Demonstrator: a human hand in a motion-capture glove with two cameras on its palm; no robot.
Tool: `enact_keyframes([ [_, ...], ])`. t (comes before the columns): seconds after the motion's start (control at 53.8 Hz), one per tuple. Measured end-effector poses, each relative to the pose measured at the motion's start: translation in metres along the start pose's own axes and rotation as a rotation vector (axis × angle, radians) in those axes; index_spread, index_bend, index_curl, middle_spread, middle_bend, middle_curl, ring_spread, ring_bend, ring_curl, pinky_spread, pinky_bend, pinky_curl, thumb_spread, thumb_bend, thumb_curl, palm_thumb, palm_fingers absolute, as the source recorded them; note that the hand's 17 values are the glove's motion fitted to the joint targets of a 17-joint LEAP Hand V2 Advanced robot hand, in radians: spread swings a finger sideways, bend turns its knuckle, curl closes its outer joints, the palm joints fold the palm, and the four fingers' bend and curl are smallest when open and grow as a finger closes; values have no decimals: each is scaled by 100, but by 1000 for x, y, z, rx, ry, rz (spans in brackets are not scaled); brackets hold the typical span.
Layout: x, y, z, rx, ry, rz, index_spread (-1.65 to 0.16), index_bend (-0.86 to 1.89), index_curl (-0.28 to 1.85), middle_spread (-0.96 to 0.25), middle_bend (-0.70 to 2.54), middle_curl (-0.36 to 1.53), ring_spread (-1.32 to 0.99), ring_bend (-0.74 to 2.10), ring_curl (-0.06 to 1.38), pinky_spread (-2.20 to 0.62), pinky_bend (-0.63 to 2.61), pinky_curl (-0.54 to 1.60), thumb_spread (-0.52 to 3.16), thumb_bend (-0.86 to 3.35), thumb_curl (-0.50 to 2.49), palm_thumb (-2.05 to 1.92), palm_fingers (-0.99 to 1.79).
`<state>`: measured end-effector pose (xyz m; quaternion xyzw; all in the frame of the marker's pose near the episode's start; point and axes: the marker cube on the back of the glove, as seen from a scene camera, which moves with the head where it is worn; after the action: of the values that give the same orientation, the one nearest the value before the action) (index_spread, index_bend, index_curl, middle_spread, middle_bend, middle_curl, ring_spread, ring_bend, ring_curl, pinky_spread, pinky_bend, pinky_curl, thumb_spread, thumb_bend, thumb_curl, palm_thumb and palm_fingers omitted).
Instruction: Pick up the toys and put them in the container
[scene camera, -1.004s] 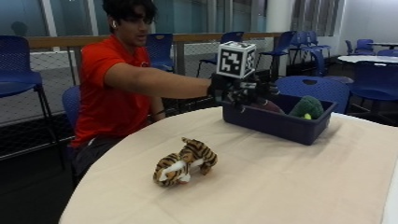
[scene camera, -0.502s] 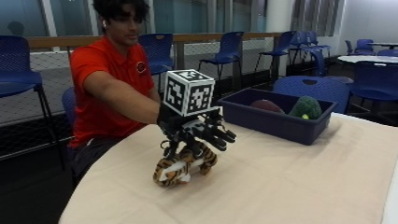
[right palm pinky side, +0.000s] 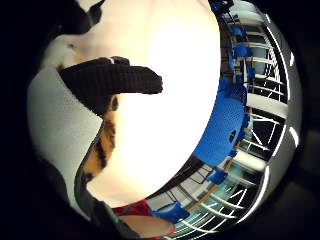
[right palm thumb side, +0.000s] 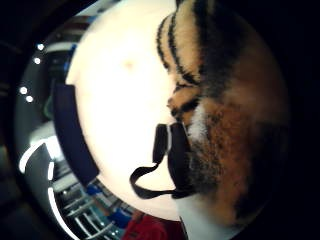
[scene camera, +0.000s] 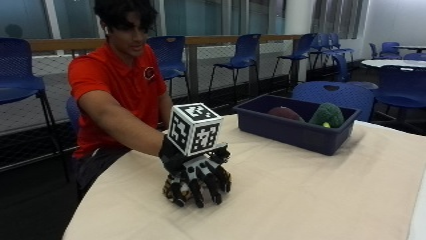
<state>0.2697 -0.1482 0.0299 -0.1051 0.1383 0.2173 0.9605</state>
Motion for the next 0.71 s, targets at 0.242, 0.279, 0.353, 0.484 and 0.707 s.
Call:
enact_keyframes([
  [0.242, 0, -4, 1, 127, 6, -12, -39, 30, 17, -23, 51, 35, -27, 90, 41, -17, 94, 24, 125, 10, 32, 23, 69],
  [0.279, 0, -4, -3, 142, 26, -21, -39, 29, 18, -26, 58, 38, -32, 95, 43, -22, 91, 24, 123, 15, 37, 34, 77],
  [0.353, -2, -1, -14, 146, 37, -33, -38, 29, 20, -31, 68, 43, -38, 96, 46, -30, 93, 26, 116, 20, 43, 48, 85],
  [0.484, -17, 12, -52, 180, -17, -71, -37, 32, 24, -36, 74, 50, -45, 95, 47, -38, 96, 31, 100, 23, 53, 62, 93],
  [0.707, -85, 37, -142, 295, -34, -179, -38, 40, 32, -42, 76, 59, -50, 94, 49, -41, 94, 34, 82, 21, 65, 68, 92],
])
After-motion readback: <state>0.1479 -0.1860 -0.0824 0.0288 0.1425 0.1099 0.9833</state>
